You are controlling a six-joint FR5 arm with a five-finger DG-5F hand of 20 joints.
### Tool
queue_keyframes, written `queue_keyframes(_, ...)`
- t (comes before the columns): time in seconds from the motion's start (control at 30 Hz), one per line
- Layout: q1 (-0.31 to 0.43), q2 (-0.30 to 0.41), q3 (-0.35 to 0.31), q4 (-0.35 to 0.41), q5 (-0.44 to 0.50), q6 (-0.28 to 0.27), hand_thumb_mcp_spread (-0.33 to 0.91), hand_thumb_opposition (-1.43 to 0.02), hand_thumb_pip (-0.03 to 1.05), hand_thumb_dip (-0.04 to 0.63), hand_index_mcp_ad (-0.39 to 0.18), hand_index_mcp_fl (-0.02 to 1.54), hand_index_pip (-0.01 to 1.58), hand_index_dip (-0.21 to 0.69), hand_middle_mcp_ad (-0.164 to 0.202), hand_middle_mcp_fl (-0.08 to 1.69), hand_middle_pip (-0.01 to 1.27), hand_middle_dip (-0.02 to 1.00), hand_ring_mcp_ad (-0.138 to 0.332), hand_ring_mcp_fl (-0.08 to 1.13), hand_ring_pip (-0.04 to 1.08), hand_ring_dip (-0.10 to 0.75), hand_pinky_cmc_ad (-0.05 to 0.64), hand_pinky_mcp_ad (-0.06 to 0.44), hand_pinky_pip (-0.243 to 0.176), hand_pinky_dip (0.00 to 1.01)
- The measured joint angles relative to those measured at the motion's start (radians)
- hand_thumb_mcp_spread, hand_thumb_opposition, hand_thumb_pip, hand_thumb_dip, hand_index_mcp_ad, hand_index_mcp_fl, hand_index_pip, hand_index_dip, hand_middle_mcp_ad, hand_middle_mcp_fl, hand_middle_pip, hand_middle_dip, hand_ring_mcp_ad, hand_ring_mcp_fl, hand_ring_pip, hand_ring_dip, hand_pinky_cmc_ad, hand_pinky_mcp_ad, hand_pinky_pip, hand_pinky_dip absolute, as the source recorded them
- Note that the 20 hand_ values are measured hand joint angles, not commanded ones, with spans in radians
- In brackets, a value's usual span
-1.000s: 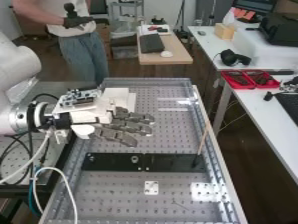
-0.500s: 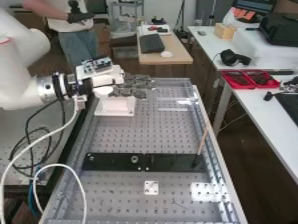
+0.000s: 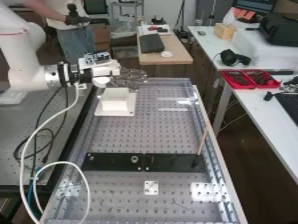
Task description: Grab the larger nut and place it in the white container
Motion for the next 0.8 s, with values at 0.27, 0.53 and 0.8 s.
queue_keyframes(0.27, 0.106, -0.010, -0.059, 0.009, 0.158, 0.003, 0.32, -0.86, 0.74, 0.202, -0.051, 0.34, 1.52, 0.051, 0.075, 0.02, 0.13, 0.17, 0.143, 0.00, 0.17, 0.079, 0.297, 0.204, -0.106, 0.62)
queue_keyframes(0.53, 0.105, -0.020, -0.059, 0.013, 0.168, 0.003, 0.32, -0.86, 0.74, 0.202, -0.051, 0.34, 1.52, 0.051, 0.075, 0.01, 0.13, 0.17, 0.141, 0.00, 0.17, 0.082, 0.297, 0.204, -0.106, 0.62)
queue_keyframes(0.8, 0.090, -0.019, -0.046, -0.052, 0.169, 0.009, 0.35, -0.87, 0.81, 0.204, -0.134, 0.04, 1.40, -0.024, 0.075, 0.02, 0.13, 0.17, 0.145, 0.00, 0.20, 0.079, 0.297, 0.215, -0.108, 0.68)
